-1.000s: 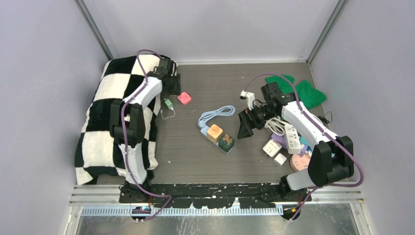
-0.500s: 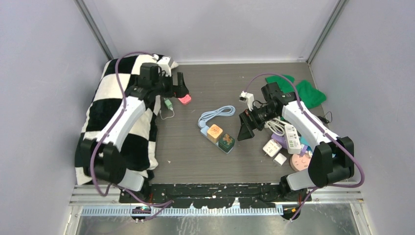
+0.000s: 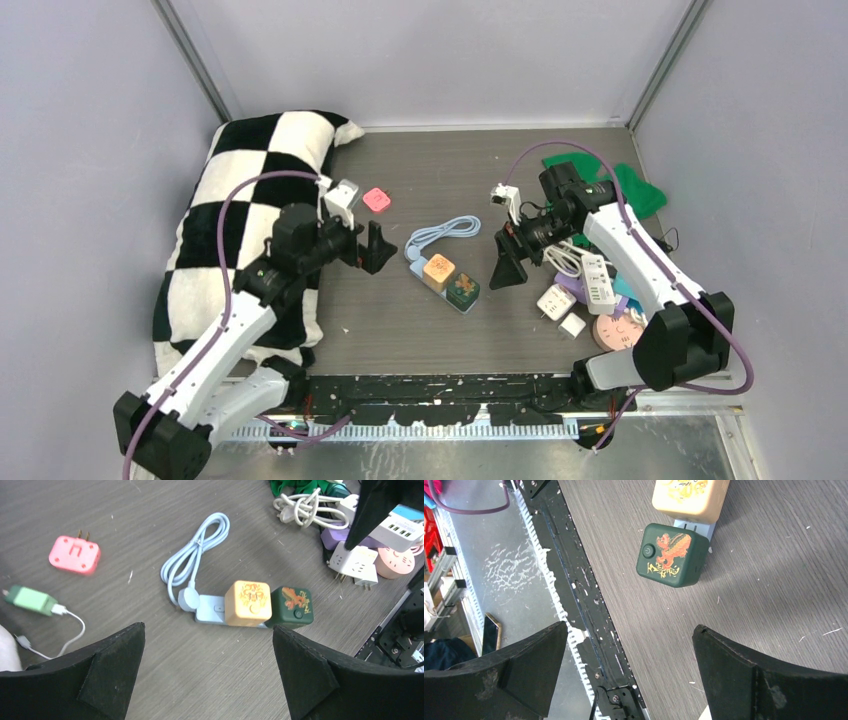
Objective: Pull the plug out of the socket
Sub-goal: Place the plug at the center of the board, then remove the plug from the socket.
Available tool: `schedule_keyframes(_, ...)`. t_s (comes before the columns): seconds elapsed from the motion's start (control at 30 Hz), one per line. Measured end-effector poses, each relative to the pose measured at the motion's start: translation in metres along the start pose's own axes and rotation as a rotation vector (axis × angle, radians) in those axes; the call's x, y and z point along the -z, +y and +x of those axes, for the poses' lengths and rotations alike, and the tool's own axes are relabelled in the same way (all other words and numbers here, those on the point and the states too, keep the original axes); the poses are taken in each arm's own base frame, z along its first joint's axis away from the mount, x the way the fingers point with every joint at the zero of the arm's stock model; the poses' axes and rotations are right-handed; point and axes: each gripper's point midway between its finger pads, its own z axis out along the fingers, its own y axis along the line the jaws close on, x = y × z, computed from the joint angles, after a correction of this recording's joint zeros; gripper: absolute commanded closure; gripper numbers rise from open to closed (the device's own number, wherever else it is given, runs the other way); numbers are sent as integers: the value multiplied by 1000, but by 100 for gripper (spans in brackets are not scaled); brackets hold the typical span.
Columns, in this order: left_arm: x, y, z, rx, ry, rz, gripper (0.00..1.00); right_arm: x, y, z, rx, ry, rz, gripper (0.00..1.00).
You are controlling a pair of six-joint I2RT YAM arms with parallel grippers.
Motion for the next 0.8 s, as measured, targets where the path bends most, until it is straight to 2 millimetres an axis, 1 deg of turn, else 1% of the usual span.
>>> schedule_keyframes(0.07, 4, 0, 20, 27, -4, -5, 0, 3, 5, 2, 28, 8, 2, 0)
schedule_keyframes(0.13, 8, -2, 32, 56, -13, 1, 0, 7, 7, 2, 54, 17, 13, 0)
schedule_keyframes(0.17, 9, -3, 34, 65, -18, 9, 0, 9, 7, 0, 73, 19, 21, 0)
schedule_keyframes(0.23, 13, -10, 35, 86, -41, 37, 0, 14, 7, -5, 109, 22, 35, 0)
schedule_keyframes(0.37, 21, -25, 26, 109, -86, 106, 0, 17, 12, -11, 169, 25, 36, 0)
schedule_keyframes(0.47, 26, -34, 26, 118, -102, 148, 0, 13, 18, -9, 200, 48, 11, 0)
schedule_keyframes(0.6, 34, -41, 35, 134, -128, 181, 0, 0, 23, -3, 215, 99, -36, 0)
schedule_keyframes(0.7, 39, -43, 43, 165, -145, 186, 0, -9, 20, -2, 208, 129, -35, 0)
schedule_keyframes(0.8, 40, -42, 53, 218, -150, 180, 0, -15, 11, -5, 199, 136, 14, 0)
